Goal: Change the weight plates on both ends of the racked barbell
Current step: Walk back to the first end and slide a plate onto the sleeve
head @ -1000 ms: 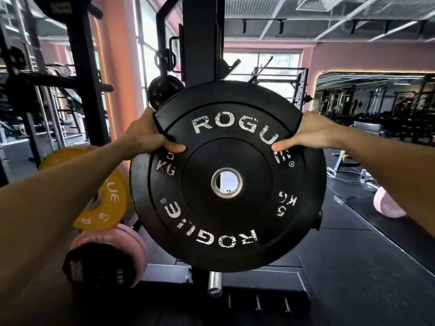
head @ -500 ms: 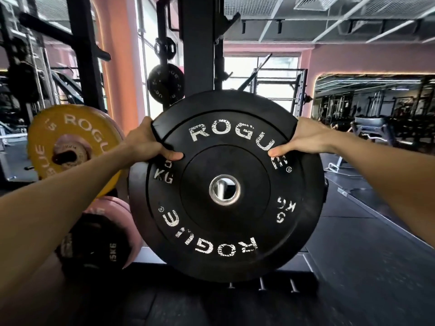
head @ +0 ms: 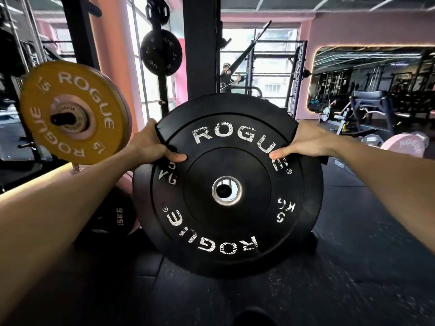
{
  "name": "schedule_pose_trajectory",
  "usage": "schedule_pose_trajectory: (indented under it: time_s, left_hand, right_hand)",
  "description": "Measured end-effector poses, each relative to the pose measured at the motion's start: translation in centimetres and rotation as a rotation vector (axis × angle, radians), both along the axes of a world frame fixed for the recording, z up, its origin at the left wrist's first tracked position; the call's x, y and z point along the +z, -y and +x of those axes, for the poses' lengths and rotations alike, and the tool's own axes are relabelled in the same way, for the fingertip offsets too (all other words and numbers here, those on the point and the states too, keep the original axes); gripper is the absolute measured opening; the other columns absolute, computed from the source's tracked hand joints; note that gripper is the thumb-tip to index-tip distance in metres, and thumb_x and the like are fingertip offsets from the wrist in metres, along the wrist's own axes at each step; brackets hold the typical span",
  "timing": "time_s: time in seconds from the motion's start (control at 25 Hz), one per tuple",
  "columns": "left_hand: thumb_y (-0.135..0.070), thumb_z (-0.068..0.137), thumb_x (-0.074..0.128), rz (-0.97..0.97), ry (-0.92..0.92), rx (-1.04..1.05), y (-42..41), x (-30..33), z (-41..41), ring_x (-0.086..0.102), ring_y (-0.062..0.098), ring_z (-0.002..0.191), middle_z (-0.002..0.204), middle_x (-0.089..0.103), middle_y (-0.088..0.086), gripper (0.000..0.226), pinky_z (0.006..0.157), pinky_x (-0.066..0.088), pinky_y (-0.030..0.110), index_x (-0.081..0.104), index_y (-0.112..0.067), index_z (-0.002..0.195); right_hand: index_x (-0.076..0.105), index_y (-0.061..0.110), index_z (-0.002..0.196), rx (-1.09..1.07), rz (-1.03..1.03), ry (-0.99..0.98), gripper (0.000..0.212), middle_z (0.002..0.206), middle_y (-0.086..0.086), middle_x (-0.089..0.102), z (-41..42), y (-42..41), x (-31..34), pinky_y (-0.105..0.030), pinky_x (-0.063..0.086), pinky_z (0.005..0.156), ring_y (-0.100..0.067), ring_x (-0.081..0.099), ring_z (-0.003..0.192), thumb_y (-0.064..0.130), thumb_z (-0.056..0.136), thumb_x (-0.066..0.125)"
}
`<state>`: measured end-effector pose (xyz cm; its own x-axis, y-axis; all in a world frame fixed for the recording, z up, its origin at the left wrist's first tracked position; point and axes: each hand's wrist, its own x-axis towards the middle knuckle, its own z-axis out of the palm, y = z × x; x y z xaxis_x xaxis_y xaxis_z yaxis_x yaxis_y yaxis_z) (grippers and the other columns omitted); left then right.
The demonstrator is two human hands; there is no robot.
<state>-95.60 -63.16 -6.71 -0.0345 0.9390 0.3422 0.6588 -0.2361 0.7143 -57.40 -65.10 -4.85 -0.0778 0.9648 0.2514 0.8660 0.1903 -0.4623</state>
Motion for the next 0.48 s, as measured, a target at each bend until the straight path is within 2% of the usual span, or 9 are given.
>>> schedule_pose_trajectory:
  time_s: [0.08, 0.2, 0.32, 0.48]
  left_hand:
    - [-0.03, 0.047, 0.1, -0.01, -0.013, 0.009, -0.4, -1.1, -0.2, 0.06, 0.024, 0.104, 0.099, 0.064, -0.005, 0.086, 0.082, 0.045, 0.035, 0.043, -0.021, 0.111]
    - [-0.029, 0.049, 0.1, -0.034, -0.001, 0.003, -1.5, -2.7, -0.4, 0.058, 0.025, 0.107, 0.103, 0.064, -0.002, 0.088, 0.085, 0.045, 0.035, 0.042, -0.02, 0.114]
    - [-0.03, 0.046, 0.1, -0.033, -0.02, 0.015, -2.9, -3.9, -0.5, 0.058, 0.025, 0.108, 0.107, 0.064, 0.0, 0.091, 0.085, 0.044, 0.035, 0.042, -0.018, 0.115]
    - [-0.032, 0.045, 0.1, -0.026, -0.037, 0.036, -5.0, -4.6, -0.6, 0.057, 0.027, 0.113, 0.109, 0.062, -0.001, 0.093, 0.092, 0.044, 0.038, 0.04, -0.018, 0.115]
  right_hand:
    - [0.07, 0.028, 0.09, -0.019, -0.013, 0.005, 0.058, 0.089, 0.012, 0.07, -0.2, -0.7, -1.1, -0.028, 0.048, 0.073, -0.009, 0.063, 0.089, 0.062, 0.047, 0.089]
    - [0.07, 0.025, 0.095, -0.009, -0.035, 0.012, 0.08, 0.092, 0.008, 0.073, -0.3, -2.3, -2.8, -0.037, 0.054, 0.086, -0.015, 0.066, 0.093, 0.075, 0.034, 0.085]
    - [0.07, 0.02, 0.088, -0.015, -0.076, 0.025, 0.081, 0.086, 0.004, 0.074, -0.2, -3.9, -3.7, -0.041, 0.055, 0.085, -0.019, 0.068, 0.087, 0.078, 0.032, 0.084]
    - [0.063, 0.02, 0.09, -0.075, -0.072, 0.033, 0.095, 0.084, 0.005, 0.07, -0.4, -7.0, -4.3, -0.04, 0.055, 0.082, -0.018, 0.066, 0.083, 0.084, 0.024, 0.081]
